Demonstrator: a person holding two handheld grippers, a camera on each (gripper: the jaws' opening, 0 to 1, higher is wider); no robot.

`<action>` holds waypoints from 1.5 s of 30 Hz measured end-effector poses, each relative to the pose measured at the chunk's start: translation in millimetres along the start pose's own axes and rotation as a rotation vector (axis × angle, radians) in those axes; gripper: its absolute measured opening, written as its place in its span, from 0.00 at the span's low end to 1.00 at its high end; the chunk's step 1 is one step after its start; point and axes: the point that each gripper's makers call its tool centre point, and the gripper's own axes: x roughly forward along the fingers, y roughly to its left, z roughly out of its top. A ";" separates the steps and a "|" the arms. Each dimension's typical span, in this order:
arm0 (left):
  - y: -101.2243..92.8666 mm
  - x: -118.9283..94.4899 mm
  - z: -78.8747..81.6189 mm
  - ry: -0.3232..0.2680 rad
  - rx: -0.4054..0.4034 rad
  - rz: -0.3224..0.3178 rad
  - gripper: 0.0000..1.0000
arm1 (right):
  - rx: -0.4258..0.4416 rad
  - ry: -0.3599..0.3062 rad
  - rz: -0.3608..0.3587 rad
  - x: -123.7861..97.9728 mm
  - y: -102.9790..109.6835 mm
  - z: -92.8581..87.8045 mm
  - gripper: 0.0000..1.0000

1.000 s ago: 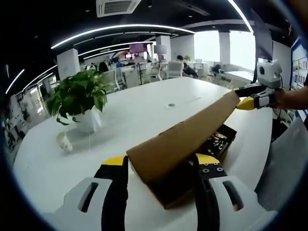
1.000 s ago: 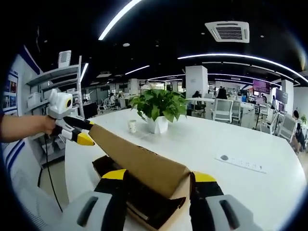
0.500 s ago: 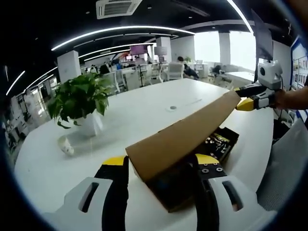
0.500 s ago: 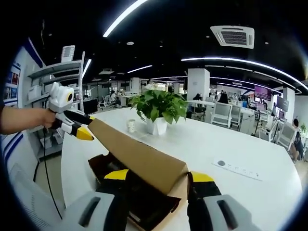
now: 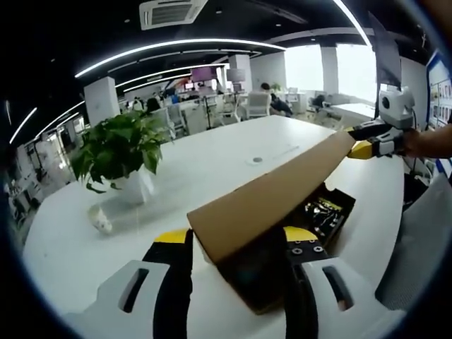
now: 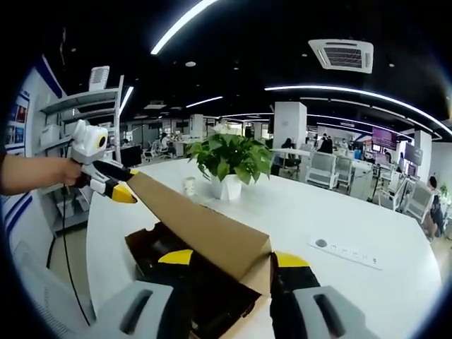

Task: Operate the shoe box by opening the lid, removing the specified soft item, and placing it in the target area until the item is outside and the box remains undamaged.

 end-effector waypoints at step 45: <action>19.7 3.0 11.8 -0.021 0.012 0.065 0.24 | 0.040 0.006 -0.092 0.0 -34.1 12.9 0.01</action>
